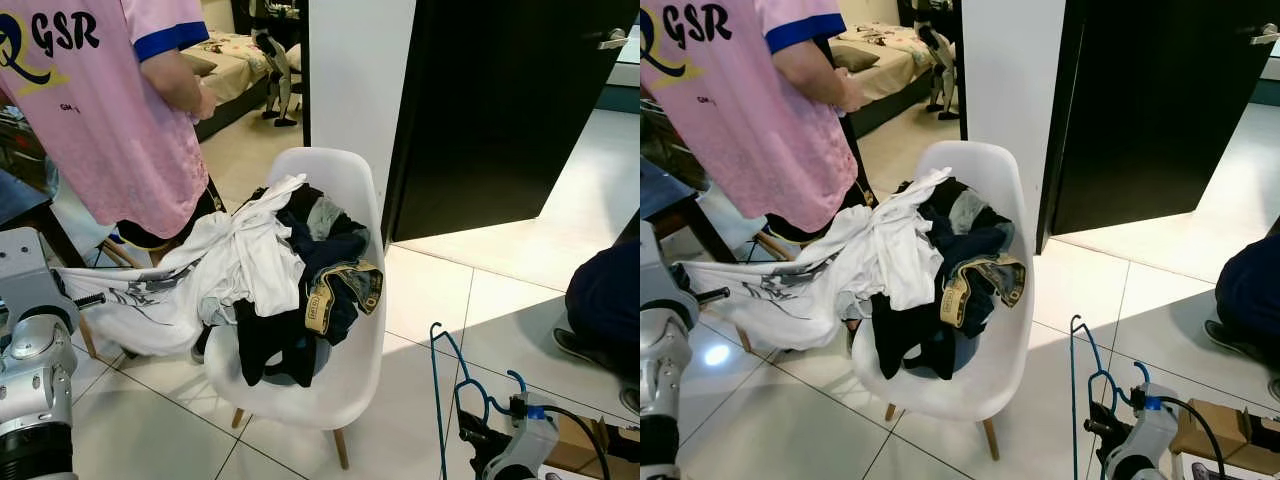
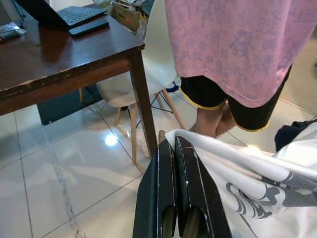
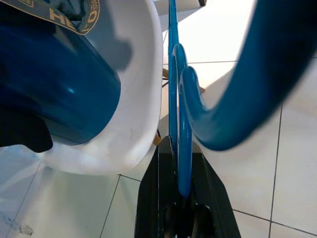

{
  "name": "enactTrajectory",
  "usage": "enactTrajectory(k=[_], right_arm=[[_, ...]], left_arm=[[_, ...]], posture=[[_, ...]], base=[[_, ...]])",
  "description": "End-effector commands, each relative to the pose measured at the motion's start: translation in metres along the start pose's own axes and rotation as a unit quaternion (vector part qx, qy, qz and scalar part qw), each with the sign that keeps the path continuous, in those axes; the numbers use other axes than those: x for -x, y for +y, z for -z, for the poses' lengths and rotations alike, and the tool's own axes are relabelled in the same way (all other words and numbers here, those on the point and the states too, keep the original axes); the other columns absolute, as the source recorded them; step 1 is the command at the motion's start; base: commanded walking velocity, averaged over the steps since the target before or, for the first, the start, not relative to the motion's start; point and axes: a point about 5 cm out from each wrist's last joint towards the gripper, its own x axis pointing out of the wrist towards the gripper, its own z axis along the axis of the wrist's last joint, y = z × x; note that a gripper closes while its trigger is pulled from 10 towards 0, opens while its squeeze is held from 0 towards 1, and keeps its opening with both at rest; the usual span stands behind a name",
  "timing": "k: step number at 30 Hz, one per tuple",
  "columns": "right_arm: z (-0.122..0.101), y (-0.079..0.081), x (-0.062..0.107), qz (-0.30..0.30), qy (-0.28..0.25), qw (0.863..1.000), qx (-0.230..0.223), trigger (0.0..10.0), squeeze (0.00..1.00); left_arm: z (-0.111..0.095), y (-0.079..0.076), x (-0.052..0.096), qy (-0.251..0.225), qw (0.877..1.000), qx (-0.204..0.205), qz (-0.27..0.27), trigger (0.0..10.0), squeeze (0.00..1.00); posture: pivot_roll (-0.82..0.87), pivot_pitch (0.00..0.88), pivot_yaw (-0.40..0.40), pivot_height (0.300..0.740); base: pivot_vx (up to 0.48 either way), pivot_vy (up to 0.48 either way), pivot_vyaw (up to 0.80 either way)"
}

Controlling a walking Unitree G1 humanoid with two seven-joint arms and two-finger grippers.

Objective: Hang hanger

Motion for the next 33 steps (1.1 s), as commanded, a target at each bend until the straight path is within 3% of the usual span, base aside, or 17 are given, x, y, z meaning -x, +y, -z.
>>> enactTrajectory(k=[1,2,3,4,12,15,16,17,18,20,21,22,23,25,28,30,33], right_arm=[[0.001,0.0,0.0,0.003,-0.003,1.0,-0.007,10.0,0.0],[0.001,0.0,0.0,0.003,-0.003,1.0,-0.007,10.0,0.0],[0.001,0.0,0.0,0.003,-0.003,1.0,-0.007,10.0,0.0],[0.001,0.0,0.0,0.003,-0.003,1.0,-0.007,10.0,0.0],[0.0,0.0,0.0,0.002,-0.003,1.0,-0.007,10.0,0.0],[-0.001,-0.001,-0.001,0.003,-0.003,1.0,-0.007,10.0,0.0],[-0.001,-0.001,-0.001,0.003,-0.003,1.0,-0.006,10.0,0.0],[-0.001,-0.001,-0.001,0.003,-0.003,1.0,-0.006,10.0,0.0],[-0.001,-0.001,-0.001,0.002,-0.003,1.0,-0.006,10.0,0.0],[-0.001,-0.001,-0.001,0.002,-0.003,1.0,-0.006,10.0,0.0],[-0.001,-0.001,-0.001,0.002,-0.003,1.0,-0.006,10.0,0.0],[-0.002,-0.001,-0.001,0.002,-0.003,1.0,-0.004,10.0,0.0],[-0.002,-0.001,-0.001,0.002,-0.003,1.0,-0.004,10.0,0.0],[-0.002,-0.001,-0.002,0.002,-0.004,1.0,-0.003,10.0,0.0],[-0.002,-0.001,-0.002,0.003,-0.004,1.0,-0.004,10.0,0.0],[0.0,-0.001,-0.002,0.006,0.001,1.0,-0.011,10.0,0.0],[0.0,-0.001,-0.002,0.008,0.004,1.0,-0.013,10.0,0.0]], left_arm=[[0.008,0.004,0.001,0.01,1.0,-0.013,-0.01,0.0,0.04],[0.014,0.008,0.001,0.019,0.999,-0.02,-0.019,4.3,1.0],[0.014,0.008,0.001,0.019,0.999,-0.02,-0.019,4.3,1.0],[0.017,0.01,0.001,0.025,0.999,-0.027,-0.027,10.0,1.0],[0.006,0.009,0.0,0.0,0.998,-0.05,-0.031,10.0,1.0],[-0.02,-0.01,0.004,-0.069,0.995,-0.077,0.004,10.0,1.0],[-0.033,-0.028,0.009,-0.11,0.989,-0.078,0.052,10.0,1.0],[-0.033,-0.028,0.009,-0.11,0.989,-0.078,0.052,10.0,1.0],[-0.046,-0.048,0.017,-0.152,0.98,-0.079,0.097,10.0,1.0],[-0.046,-0.048,0.017,-0.152,0.98,-0.079,0.097,10.0,1.0],[-0.054,-0.059,0.024,-0.178,0.973,-0.079,0.125,10.0,1.0],[-0.063,-0.099,0.046,-0.193,0.954,-0.035,0.226,10.0,0.0],[-0.063,-0.099,0.046,-0.193,0.954,-0.035,0.226,10.0,0.0],[-0.064,-0.123,0.062,-0.192,0.939,-0.004,0.285,10.0,0.0],[-0.061,-0.135,0.072,-0.189,0.93,0.001,0.314,10.0,0.0],[-0.053,-0.155,0.089,-0.178,0.915,0.011,0.361,10.0,0.0],[-0.051,-0.164,0.099,-0.174,0.907,0.015,0.383,10.0,0.0]], posture=[[-0.02,0.0,0.042,0.74],[-0.02,0.0,0.041,0.74],[-0.02,0.0,0.041,0.74],[-0.02,0.0,0.04,0.74],[-0.02,0.0,0.036,0.74],[-0.01,0.0,0.034,0.74],[-0.01,0.0,0.031,0.74],[-0.01,0.0,0.031,0.74],[-0.01,0.0,0.031,0.74],[-0.01,0.0,0.031,0.74],[-0.01,0.0,0.031,0.74],[-0.02,0.0,0.03,0.74],[-0.02,0.0,0.03,0.74],[-0.02,0.0,0.032,0.74],[-0.02,0.0,0.035,0.74],[-0.03,0.0,0.037,0.74],[-0.02,0.0,0.037,0.74]], base=[[0.0,0.0,0.0],[0.0,0.0,0.0],[0.0,0.0,0.0],[0.0,0.0,0.0],[0.0,0.0,0.0],[0.0,0.0,0.0],[0.0,0.0,0.0],[0.0,0.0,0.0],[0.0,0.0,0.0],[0.0,0.0,0.0],[0.0,0.0,0.0],[0.0,0.0,0.0],[0.0,0.0,0.0],[0.0,0.0,0.0],[0.0,0.0,0.0],[0.268,0.0,-0.22],[0.296,0.0,-0.68]])
